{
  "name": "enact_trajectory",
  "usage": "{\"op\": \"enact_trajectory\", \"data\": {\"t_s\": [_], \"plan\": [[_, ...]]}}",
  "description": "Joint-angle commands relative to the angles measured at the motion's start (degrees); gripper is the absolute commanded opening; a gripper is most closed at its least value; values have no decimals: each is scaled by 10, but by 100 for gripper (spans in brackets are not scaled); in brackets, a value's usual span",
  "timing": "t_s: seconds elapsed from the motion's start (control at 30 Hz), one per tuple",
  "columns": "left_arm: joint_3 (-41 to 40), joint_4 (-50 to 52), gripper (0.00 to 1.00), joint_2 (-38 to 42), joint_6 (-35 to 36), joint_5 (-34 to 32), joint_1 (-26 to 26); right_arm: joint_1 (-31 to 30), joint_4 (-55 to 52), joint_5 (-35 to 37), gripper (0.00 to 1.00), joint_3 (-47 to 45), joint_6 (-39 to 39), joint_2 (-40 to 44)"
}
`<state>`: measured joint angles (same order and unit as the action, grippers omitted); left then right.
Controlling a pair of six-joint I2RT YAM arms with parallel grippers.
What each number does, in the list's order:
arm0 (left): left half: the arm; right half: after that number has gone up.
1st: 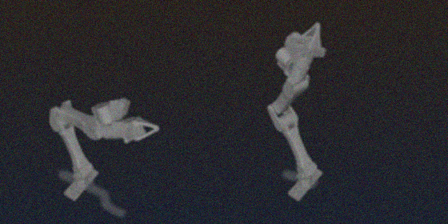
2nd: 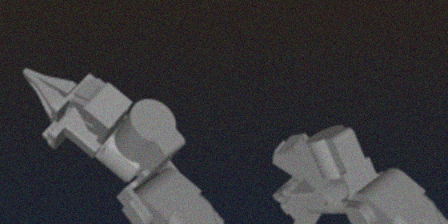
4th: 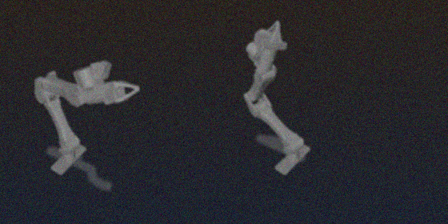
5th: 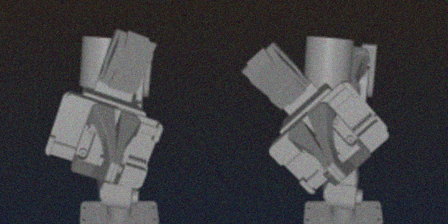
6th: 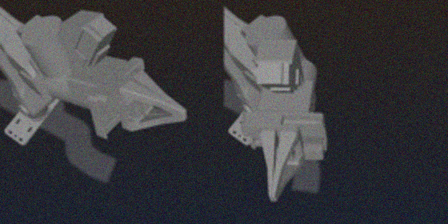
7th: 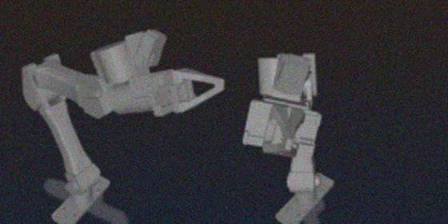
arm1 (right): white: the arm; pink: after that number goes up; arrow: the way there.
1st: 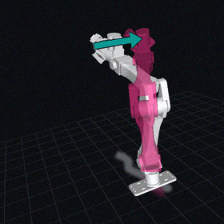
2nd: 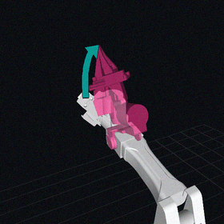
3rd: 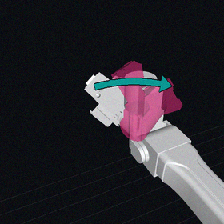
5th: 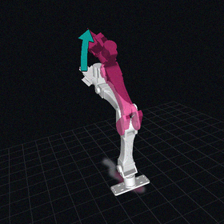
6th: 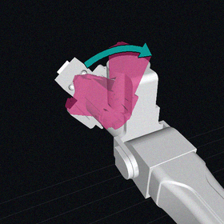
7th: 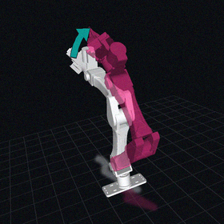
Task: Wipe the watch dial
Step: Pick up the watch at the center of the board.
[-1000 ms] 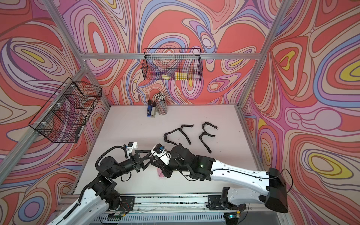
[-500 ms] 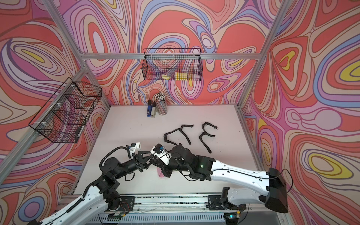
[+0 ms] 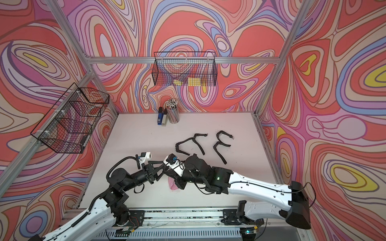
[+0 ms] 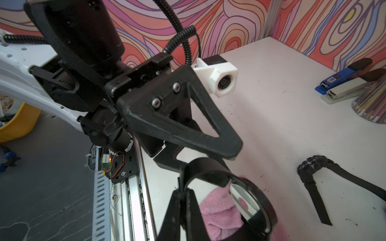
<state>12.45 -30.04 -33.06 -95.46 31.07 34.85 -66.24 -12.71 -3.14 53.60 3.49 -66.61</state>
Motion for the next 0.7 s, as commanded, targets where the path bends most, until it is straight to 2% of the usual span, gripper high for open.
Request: {"op": "enact_trajectory", "data": {"t_s": [0.0, 0.13, 0.27, 0.67], "plan": [[11, 42, 60, 33, -6, 2, 2, 11, -16, 44, 0, 0, -8, 16], [-3, 64, 63, 61, -19, -14, 2, 30, -11, 31, 0, -4, -7, 26], [-2, 52, 65, 54, -22, -10, 2, 31, -8, 15, 0, 2, -8, 17], [-8, -89, 64, -34, -53, -2, 4, 31, 59, -83, 0, 6, 9, -31]]}}
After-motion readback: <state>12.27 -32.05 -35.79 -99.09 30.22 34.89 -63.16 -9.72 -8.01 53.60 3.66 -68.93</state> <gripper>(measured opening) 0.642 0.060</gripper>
